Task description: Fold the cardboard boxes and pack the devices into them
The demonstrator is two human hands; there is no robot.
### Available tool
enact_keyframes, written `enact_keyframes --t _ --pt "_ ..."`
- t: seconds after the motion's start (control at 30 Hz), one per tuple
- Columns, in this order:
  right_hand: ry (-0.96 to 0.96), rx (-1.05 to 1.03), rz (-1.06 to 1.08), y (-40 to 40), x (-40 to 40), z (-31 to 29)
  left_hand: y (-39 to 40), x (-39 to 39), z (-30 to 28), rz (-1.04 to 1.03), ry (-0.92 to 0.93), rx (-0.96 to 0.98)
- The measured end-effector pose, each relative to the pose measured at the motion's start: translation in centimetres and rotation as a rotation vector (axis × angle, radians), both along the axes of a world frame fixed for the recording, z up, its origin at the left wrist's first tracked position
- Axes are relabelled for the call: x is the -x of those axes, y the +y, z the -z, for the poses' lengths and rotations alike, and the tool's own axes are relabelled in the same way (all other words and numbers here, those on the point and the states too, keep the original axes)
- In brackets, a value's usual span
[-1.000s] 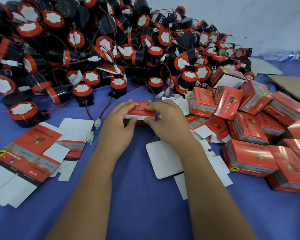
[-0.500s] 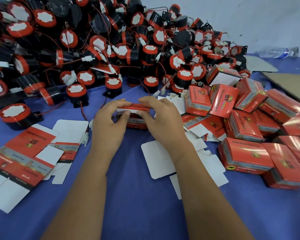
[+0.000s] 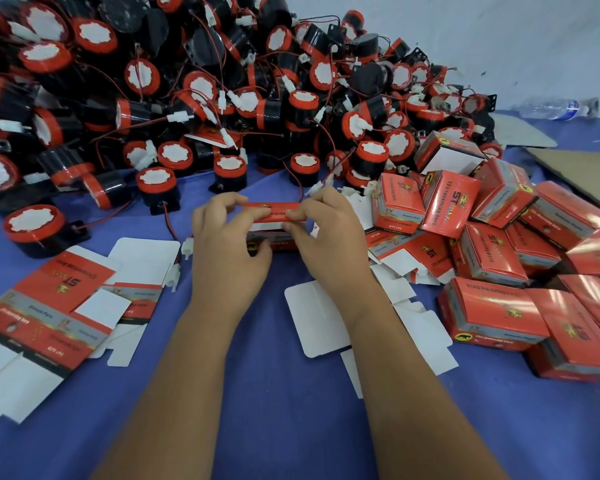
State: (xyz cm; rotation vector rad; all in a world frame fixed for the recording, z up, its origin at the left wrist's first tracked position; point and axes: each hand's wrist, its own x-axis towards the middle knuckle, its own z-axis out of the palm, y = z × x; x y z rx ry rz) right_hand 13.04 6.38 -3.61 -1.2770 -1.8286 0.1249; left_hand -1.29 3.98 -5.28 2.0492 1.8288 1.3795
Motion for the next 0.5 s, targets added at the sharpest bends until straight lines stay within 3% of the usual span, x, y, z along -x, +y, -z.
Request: enact_keyframes --t 0.4,0.5 --pt "-0.008 0.097 -0.071 -0.46 0.18 0.13 -0.20 -0.42 -0.51 -0.006 0.084 -0.155" --pt "-0.069 0.174 -0.098 -0.36 0.20 0.14 -0.41 -0.38 -0.47 0.000 0.060 -0.098"
